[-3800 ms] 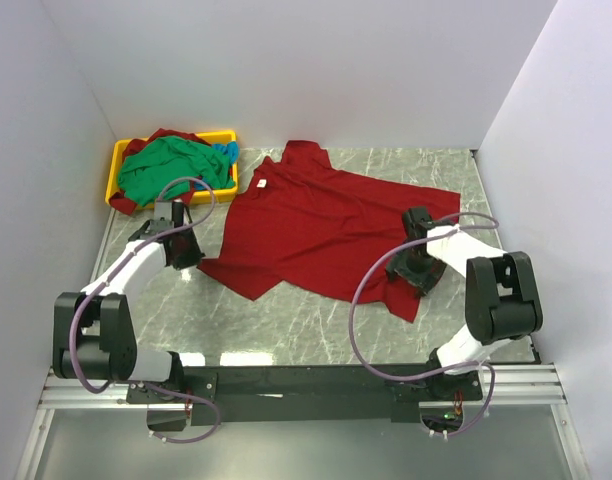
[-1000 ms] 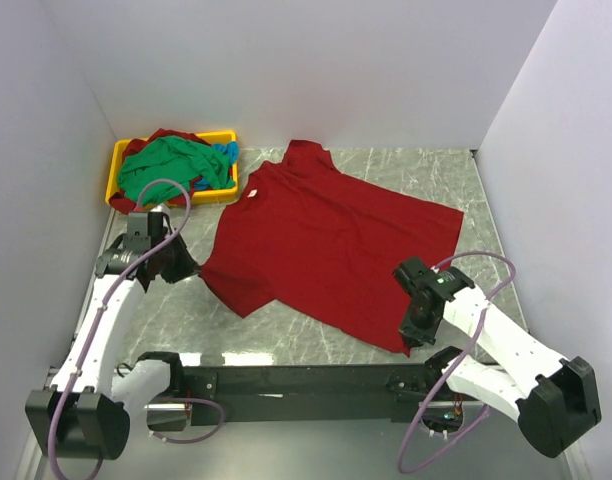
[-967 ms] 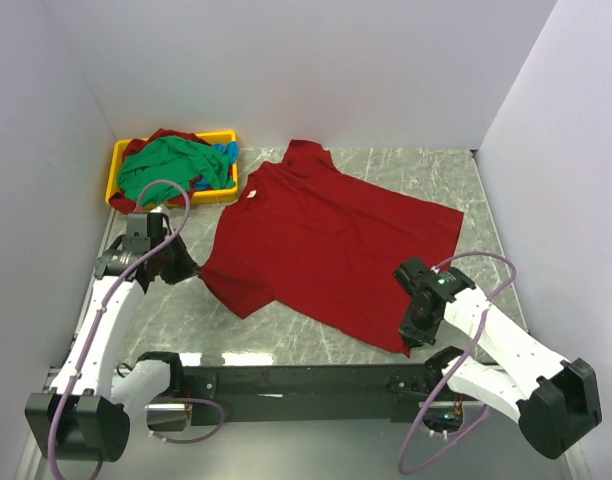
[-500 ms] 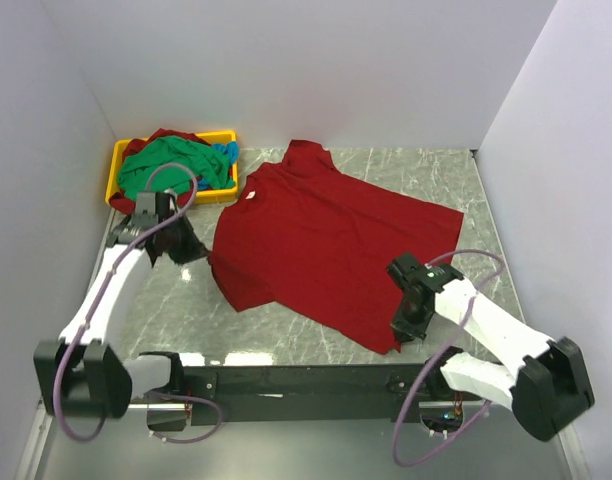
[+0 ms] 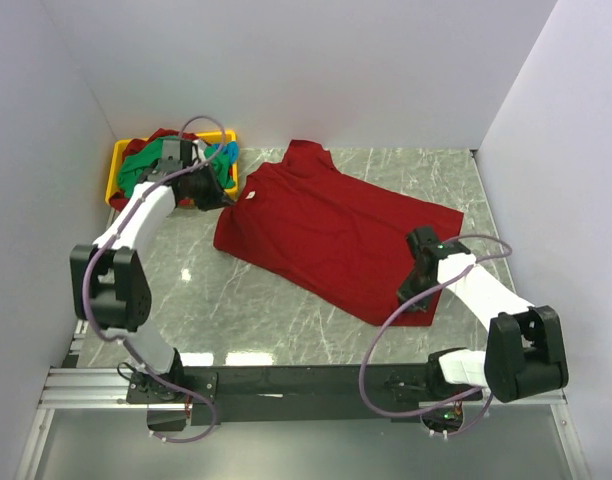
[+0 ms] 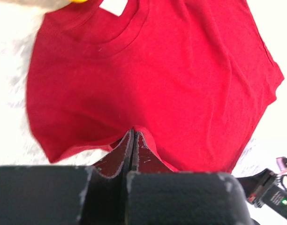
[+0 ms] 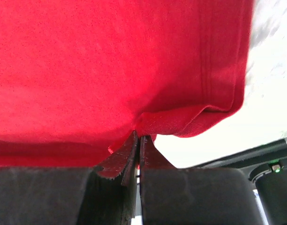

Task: Fold and stack the t-shirts
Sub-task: Fold the tshirt

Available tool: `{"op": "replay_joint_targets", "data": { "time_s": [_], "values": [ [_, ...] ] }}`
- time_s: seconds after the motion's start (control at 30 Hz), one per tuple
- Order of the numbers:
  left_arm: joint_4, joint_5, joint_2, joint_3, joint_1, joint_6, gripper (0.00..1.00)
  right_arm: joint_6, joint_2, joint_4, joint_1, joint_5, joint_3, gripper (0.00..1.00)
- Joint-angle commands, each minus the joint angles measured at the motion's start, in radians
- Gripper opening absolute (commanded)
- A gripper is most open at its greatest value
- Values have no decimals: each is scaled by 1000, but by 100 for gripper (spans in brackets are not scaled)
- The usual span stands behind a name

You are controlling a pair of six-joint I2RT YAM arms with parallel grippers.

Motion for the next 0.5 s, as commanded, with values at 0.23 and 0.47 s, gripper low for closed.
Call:
{"op": "replay_joint_targets", "data": {
  "time_s": [0.23, 0.47],
  "values": [
    [46, 39, 171, 255, -30, 41, 0, -114, 61, 36, -166, 18, 91, 0],
    [50, 42, 271, 344, -30, 29, 1, -137, 74, 41, -229, 29, 106, 0]
  ]
}}
